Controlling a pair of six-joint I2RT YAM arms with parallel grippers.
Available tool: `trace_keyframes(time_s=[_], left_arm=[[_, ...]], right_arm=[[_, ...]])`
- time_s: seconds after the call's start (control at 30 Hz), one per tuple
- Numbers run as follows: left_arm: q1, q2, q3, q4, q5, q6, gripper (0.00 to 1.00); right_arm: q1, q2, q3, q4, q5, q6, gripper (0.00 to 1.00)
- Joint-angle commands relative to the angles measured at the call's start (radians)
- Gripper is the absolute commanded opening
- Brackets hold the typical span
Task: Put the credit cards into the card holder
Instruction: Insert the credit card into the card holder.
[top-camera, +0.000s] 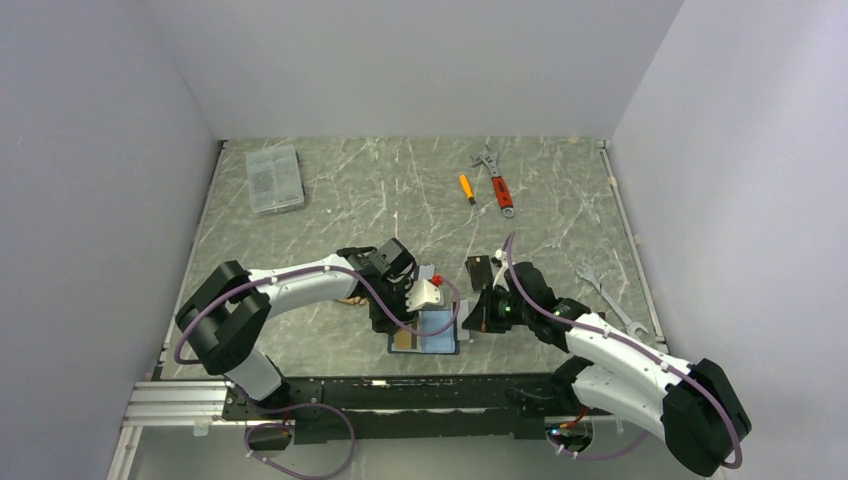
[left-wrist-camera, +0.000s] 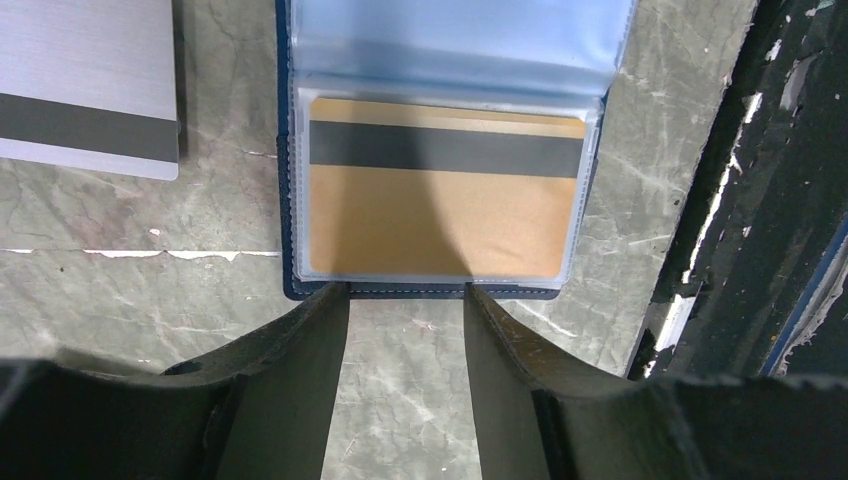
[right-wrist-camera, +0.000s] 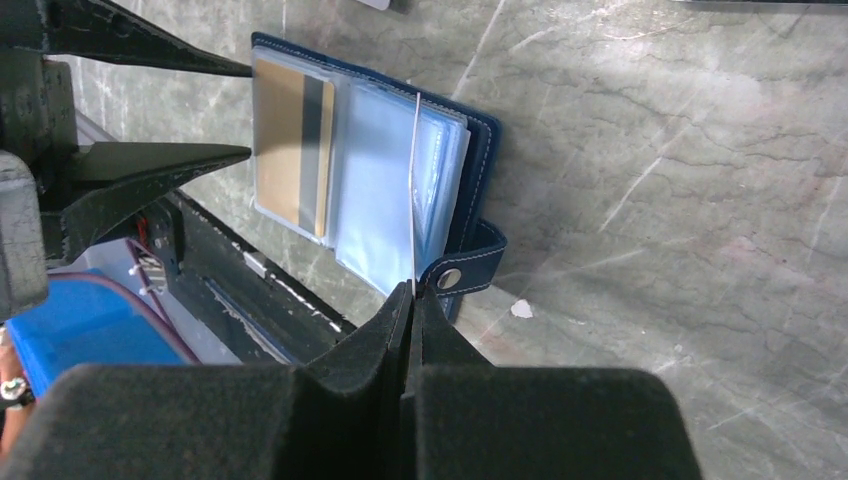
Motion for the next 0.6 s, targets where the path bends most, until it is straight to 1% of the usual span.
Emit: trace_keyframes(time_s=[0.0, 0.4, 0.57], left_arm=[[-0.006, -0.008, 0.008, 0.005, -0.005, 0.022, 0.51], [-0.010, -0.017, 0.004, 0.002, -0.002, 0.023, 0.51], [-0.009, -0.020, 0.002, -0.003, -0.008, 0.026, 0.50]], right_arm=[[-0.003, -0.020, 0.001, 0.062, -0.040, 0.019, 0.00], [-0.002, -0.029, -0.015, 0.096, -0.068, 0.047, 0.00], [-0.002, -0.020, -0.030, 0.078, -0.031, 0.043, 0.00]])
